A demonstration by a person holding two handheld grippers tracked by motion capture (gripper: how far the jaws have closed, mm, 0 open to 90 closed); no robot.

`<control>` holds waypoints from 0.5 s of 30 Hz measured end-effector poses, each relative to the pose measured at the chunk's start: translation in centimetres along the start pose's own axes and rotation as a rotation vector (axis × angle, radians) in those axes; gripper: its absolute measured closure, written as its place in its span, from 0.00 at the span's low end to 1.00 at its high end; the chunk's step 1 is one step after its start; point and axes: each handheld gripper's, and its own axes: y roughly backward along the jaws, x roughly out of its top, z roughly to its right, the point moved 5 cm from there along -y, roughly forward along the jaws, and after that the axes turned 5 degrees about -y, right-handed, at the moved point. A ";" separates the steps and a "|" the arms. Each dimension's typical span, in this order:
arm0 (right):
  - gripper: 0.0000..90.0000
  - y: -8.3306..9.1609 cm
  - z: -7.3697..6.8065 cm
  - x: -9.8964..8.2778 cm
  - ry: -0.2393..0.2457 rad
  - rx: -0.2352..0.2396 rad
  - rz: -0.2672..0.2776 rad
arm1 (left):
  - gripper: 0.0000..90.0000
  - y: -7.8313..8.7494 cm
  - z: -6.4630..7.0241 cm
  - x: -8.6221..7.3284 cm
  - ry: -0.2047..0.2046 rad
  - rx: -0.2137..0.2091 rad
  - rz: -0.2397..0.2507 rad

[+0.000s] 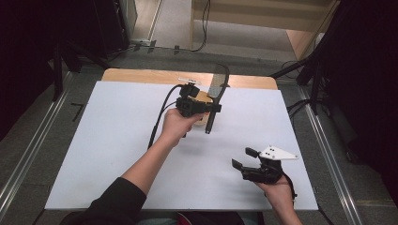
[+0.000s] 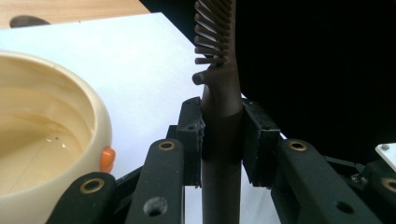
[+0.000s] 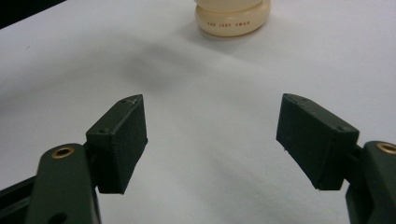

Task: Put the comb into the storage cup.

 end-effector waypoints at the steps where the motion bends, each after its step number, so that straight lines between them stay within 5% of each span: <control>1: 0.25 0.0 0.0 0.0 -0.004 -0.004 0.002 | 0.81 0.1 -0.1 0.1 -0.001 0.003 0.003; 15: 0.25 0.0 0.2 -0.3 -0.016 -0.004 -0.016 | 0.81 1.2 -1.2 1.5 0.007 0.027 0.022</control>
